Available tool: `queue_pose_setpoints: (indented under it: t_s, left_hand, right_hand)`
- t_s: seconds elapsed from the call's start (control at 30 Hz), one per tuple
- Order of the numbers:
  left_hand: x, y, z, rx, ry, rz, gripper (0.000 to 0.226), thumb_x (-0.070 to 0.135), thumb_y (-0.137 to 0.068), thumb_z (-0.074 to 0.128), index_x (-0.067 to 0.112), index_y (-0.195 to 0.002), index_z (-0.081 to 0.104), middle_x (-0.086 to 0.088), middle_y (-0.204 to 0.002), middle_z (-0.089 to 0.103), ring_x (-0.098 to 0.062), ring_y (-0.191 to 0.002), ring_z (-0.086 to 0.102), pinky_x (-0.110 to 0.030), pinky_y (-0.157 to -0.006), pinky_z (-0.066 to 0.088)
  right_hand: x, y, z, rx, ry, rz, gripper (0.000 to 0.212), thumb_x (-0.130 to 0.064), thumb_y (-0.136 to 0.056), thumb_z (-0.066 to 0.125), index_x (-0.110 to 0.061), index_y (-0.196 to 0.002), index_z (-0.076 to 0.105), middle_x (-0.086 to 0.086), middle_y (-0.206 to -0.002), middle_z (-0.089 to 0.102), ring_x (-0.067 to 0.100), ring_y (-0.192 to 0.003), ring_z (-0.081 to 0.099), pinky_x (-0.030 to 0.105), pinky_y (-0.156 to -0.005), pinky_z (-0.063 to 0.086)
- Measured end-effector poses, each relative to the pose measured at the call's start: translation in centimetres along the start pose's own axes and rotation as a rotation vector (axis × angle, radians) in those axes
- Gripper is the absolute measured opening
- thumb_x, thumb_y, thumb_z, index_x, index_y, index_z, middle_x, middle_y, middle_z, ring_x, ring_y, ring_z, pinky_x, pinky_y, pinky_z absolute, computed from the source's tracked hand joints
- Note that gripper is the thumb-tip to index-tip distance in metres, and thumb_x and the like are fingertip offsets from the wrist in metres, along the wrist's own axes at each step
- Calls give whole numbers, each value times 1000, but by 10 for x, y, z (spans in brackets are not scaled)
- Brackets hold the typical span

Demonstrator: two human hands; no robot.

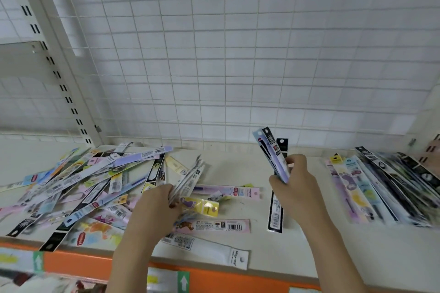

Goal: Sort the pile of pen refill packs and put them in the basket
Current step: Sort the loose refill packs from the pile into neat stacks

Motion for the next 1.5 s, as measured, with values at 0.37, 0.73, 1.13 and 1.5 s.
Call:
queue_pose_setpoints:
  t_s: [0.37,0.73,1.13,1.5]
  left_hand:
    - [2,3,-26,336,156,164,24,20,-83,67,-1,-73,58,-8,-72,49,-28,-60,48,-19,-53,34]
    - [-5,6,-29,357,268,19,32,18,-94,47,7,-65,40,-13,-52,45,-23,-46,37,-30,-45,28]
    - [-6,-23,-4,213,139,-192,30,36,-86,58,10,-76,48,-1,-61,50,-23,-61,49,-28,-54,37]
    - [14,-39,16,-148,-69,-159,26,34,-83,60,11,-80,48,-4,-78,54,-23,-71,51,-28,-61,40]
  right_hand:
    - [-6,7,6,-46,9,-36,29,-16,-89,48,-19,-67,29,-1,-59,41,20,-51,36,30,-49,30]
    - [-19,-2,23,-147,25,-143,12,-14,-91,42,-12,-84,32,3,-65,47,27,-57,42,32,-53,34]
    - [-22,-6,19,-97,-8,-154,5,-13,-90,45,-13,-91,41,12,-76,63,32,-68,61,42,-59,50]
    - [-6,-7,7,-113,60,-104,24,-24,-90,56,-18,-76,37,-3,-61,43,14,-48,38,25,-46,29]
Point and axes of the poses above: each hand's wrist, its own y-axis away from the middle knuckle, its own z-axis out of the palm, x = y × z, the point moved 3 cm from there along -y, towards the middle knuckle
